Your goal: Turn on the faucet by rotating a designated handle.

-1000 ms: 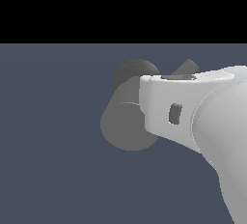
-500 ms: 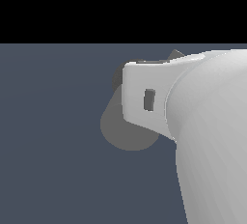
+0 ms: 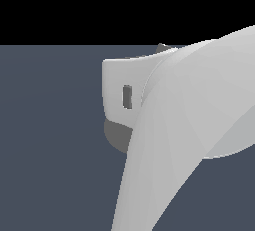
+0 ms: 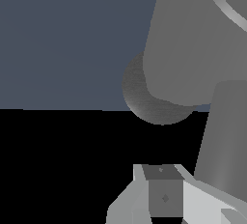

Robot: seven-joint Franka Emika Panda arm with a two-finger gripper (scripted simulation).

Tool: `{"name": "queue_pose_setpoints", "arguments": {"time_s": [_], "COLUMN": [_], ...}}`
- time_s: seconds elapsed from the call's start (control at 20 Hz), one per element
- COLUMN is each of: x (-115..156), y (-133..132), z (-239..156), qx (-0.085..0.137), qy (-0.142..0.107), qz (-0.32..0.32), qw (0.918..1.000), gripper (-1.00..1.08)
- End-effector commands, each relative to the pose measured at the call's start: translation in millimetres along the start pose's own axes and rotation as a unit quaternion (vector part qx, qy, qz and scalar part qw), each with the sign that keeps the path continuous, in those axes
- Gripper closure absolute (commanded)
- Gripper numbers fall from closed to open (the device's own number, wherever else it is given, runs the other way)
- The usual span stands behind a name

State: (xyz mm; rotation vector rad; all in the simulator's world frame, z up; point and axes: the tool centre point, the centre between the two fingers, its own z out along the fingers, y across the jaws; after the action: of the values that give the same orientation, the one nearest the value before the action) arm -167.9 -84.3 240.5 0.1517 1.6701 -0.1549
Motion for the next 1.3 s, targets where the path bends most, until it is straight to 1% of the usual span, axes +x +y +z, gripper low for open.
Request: {"name": "queue_pose_setpoints", "arguments": {"time_s": [0.0, 1.25], "x": [7, -41], "y": [6, 81], "z": [2, -1], "qx": [-0.005, -0.021], "qy": [0.009, -0.045], "qz": [0.0, 0.0], "qw": [0.9999, 0.9988], "gripper": [1.08, 1.08]}}
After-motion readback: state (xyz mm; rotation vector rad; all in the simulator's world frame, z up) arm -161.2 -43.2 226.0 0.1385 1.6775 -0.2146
